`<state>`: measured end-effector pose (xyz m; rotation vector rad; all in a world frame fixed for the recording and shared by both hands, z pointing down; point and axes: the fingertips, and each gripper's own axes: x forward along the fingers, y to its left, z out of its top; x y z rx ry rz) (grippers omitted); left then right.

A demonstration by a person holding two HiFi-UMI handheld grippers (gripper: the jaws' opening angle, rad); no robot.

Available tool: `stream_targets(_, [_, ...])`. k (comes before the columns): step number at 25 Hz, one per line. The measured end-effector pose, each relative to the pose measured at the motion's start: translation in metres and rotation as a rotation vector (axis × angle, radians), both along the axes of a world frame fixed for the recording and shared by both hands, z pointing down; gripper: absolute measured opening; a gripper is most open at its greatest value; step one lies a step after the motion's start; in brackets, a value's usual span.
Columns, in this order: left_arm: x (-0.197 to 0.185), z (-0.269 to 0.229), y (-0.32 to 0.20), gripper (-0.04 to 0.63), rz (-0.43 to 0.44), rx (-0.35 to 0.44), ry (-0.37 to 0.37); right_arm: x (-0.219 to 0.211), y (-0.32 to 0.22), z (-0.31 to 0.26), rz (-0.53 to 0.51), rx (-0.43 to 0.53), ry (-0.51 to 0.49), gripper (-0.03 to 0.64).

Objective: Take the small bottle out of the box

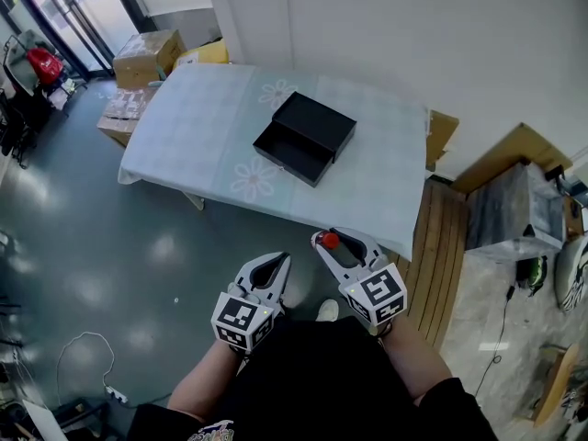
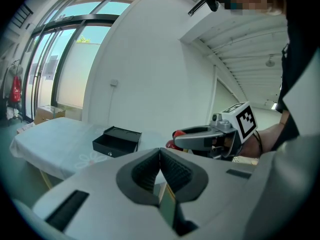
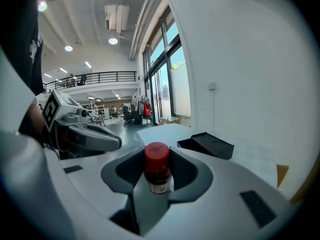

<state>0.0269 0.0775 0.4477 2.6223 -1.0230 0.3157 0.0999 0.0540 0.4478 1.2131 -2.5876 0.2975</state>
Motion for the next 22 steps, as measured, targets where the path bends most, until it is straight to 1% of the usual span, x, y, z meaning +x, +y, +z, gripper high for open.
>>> stream_targets(11, [0.017, -0.001, 0.005, 0.028, 0.006, 0.002, -0.005, 0.016, 0.007, 0.003, 0.007, -0.001, -0.005, 0.164])
stream_targets(17, [0.016, -0.002, 0.007, 0.028, 0.025, 0.023, -0.015, 0.015, 0.007, 0.000, 0.014, 0.009, -0.010, 0.164])
stream_targets(22, [0.012, -0.006, 0.007, 0.028, 0.023, 0.022, -0.012, 0.012, 0.009, -0.001, 0.019, 0.009, -0.012, 0.164])
